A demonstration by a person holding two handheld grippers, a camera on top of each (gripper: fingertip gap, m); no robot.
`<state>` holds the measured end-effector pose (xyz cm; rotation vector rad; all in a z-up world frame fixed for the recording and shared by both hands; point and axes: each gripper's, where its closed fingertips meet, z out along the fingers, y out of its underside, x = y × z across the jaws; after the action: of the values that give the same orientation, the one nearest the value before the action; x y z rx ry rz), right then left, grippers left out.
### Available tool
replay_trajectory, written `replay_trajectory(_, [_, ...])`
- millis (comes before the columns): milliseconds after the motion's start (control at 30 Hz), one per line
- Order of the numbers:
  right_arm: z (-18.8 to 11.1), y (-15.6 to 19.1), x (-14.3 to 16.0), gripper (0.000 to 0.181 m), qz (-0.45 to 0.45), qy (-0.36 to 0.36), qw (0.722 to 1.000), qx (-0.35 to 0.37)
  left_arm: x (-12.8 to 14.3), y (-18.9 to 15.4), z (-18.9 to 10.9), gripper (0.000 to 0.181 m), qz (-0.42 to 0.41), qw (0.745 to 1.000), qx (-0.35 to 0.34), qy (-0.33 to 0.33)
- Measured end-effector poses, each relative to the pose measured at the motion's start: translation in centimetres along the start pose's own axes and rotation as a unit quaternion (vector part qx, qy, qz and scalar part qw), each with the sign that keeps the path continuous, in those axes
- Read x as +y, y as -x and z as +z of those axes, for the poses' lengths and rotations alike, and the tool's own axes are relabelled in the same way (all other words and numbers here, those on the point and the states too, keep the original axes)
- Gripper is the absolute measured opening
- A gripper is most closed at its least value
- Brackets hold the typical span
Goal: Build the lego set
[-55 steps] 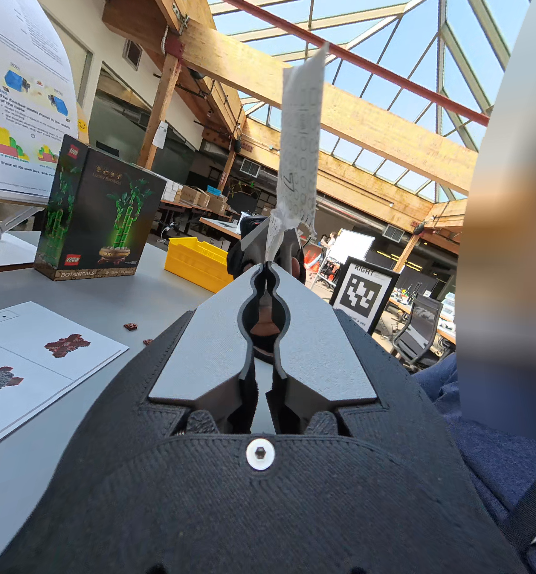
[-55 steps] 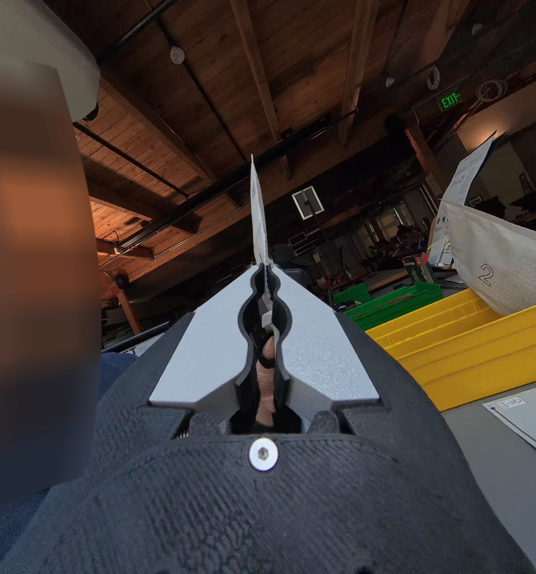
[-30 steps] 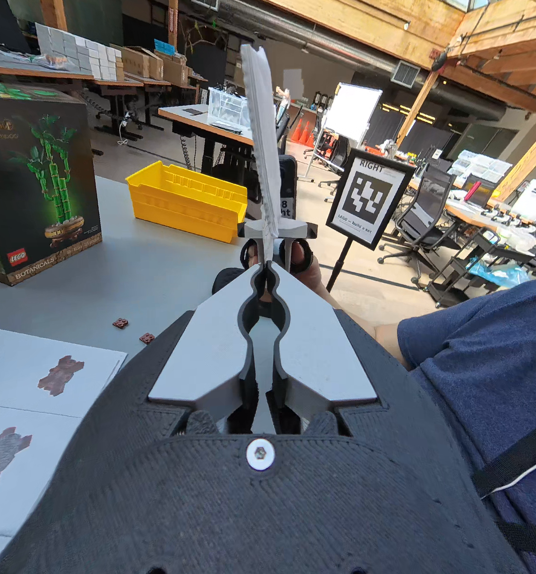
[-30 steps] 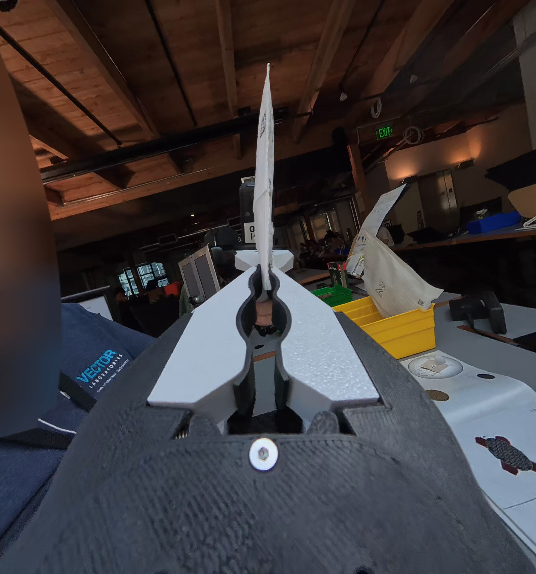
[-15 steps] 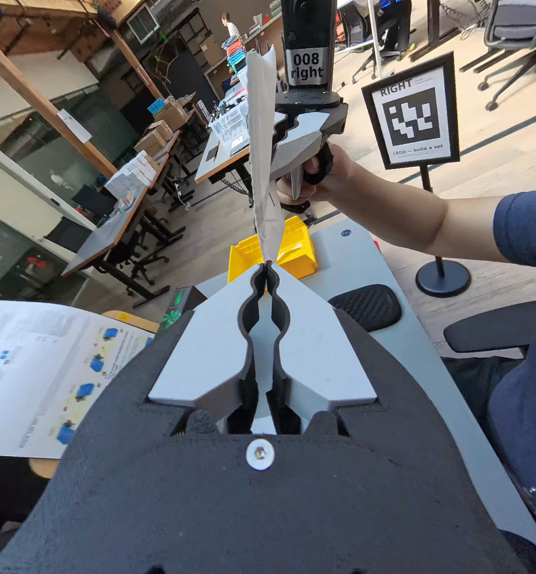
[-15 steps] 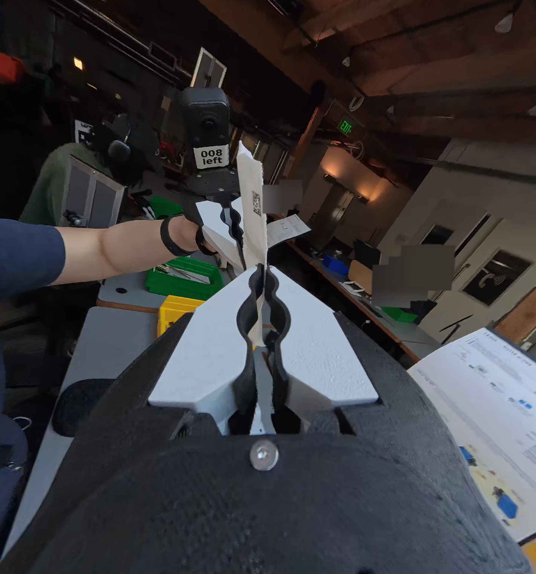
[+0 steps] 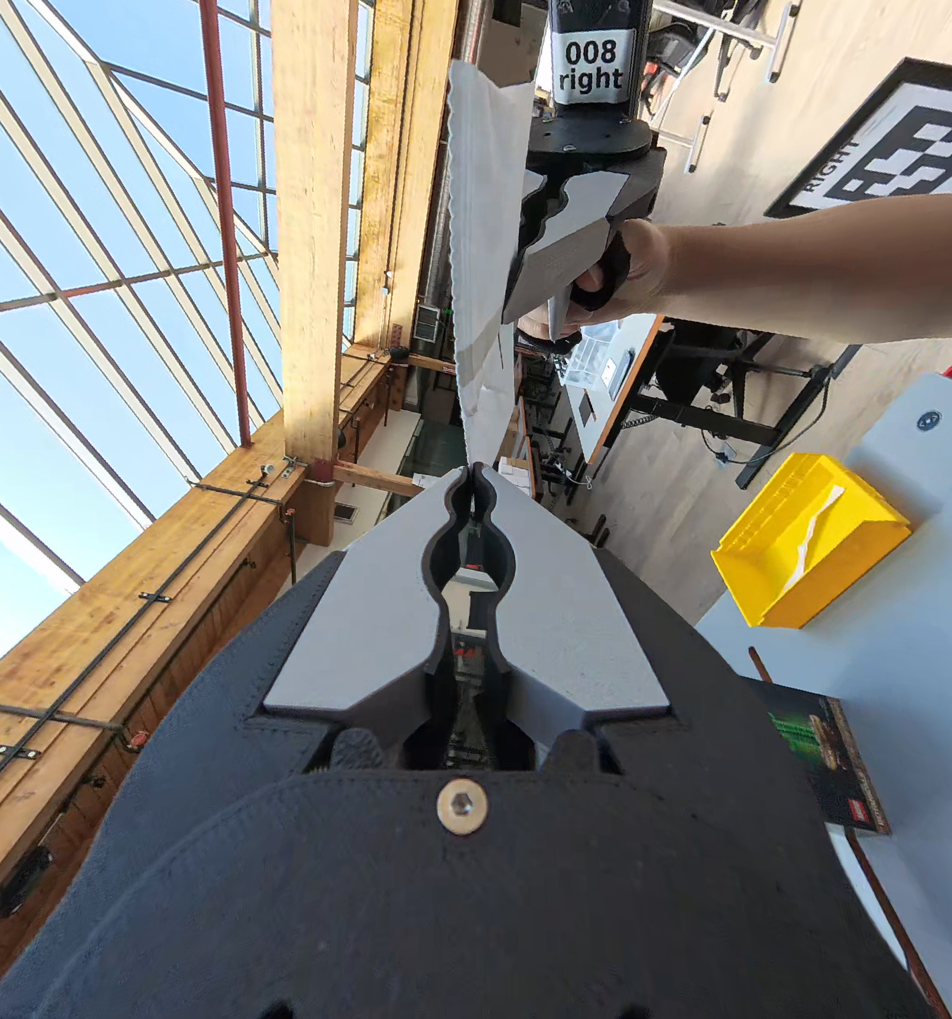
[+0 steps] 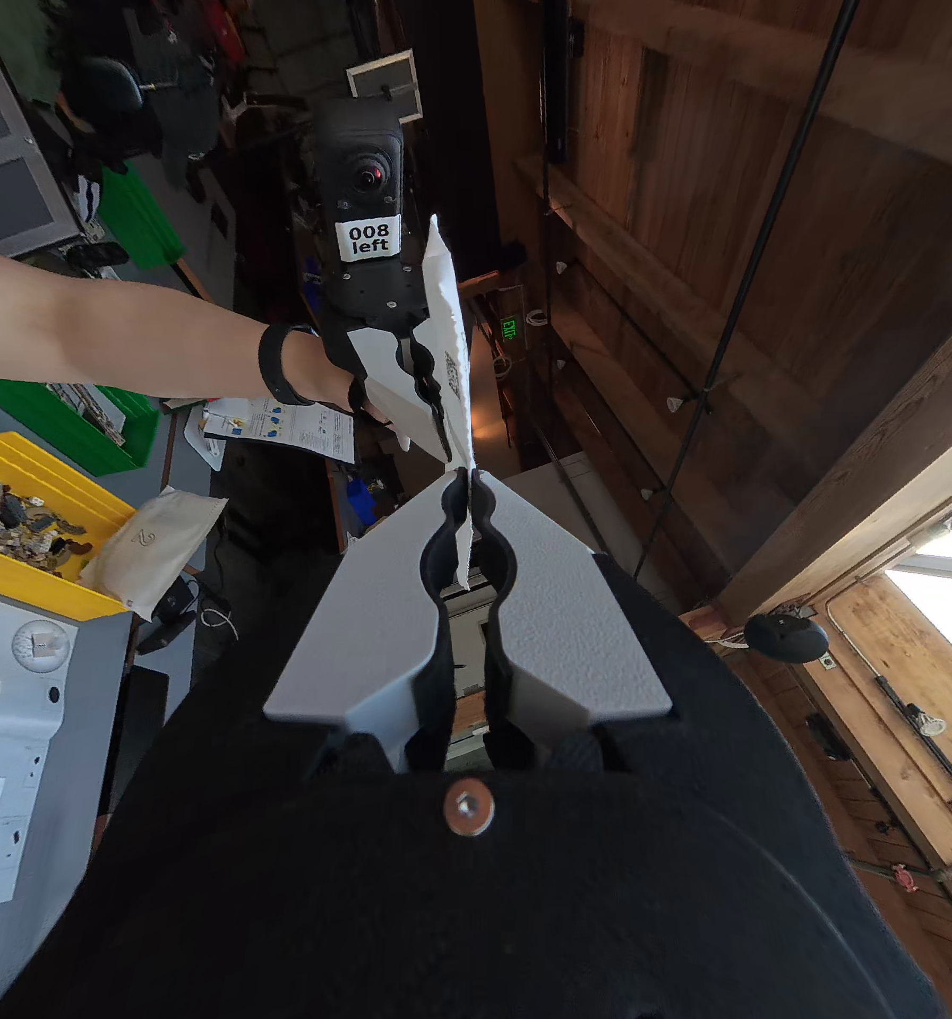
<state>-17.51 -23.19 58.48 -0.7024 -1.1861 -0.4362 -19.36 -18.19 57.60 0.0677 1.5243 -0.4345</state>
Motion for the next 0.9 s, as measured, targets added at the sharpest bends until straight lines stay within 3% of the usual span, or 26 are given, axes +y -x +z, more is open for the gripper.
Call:
replay_trajectory(167, [-0.6,0.2,-1.8,0.0,-0.002,-0.002,1.0,0.0,-2.1,-0.4,-0.4,0.0,0.017,1.0,-0.009,-0.007])
replay_trajectory(233, [-1.1,0.9,-0.8,0.0,0.037,0.006,0.999,-0.004,-1.6,-1.5,0.0,0.0,-0.015,1.0,0.008,-0.002])
replay_trajectory(300, [-2.1,3.2,2.2,0.0,0.114,0.015,0.993,-0.021,0.4,-4.2,0.9,0.0,-0.084,0.995,0.046,0.01])
replay_trajectory(400, [-5.4,8.5,11.9,0.0,0.209,0.089,0.974,-0.01,6.1,-10.7,2.2,0.0,-0.186,0.978,0.077,0.053])
replay_trajectory(500, [-13.3,14.1,25.9,0.0,0.32,0.201,0.925,0.046,14.7,-19.6,1.4,0.022,-0.3,0.938,0.089,0.148])
replay_trajectory(567, [-21.4,18.4,37.8,0.0,0.401,0.323,0.85,0.107,18.3,-27.6,-0.5,0.003,-0.42,0.881,0.136,0.171])
replay_trajectory(633, [-31.3,24.2,48.9,0.0,0.376,0.503,0.766,0.136,19.9,-35.0,-2.5,0.0,-0.517,0.821,0.181,0.16])
replay_trajectory(667, [-35.1,27.3,52.7,0.0,0.352,0.567,0.735,0.12,20.7,-37.8,-3.4,0.0,-0.541,0.803,0.19,0.165])
replay_trajectory(700, [-37.7,30.3,55.6,0.0,0.331,0.612,0.713,0.09,21.6,-40.1,-4.2,0.0,-0.549,0.795,0.192,0.174])
replay_trajectory(767, [-40.4,34.0,60.2,0.0,0.267,0.655,0.705,0.049,23.0,-42.9,-5.3,0.0,-0.542,0.797,0.187,0.188])
replay_trajectory(900, [-44.1,40.2,67.0,0.0,0.151,0.709,0.682,-0.096,24.5,-43.6,-6.3,0.0,-0.583,0.773,0.157,0.196])
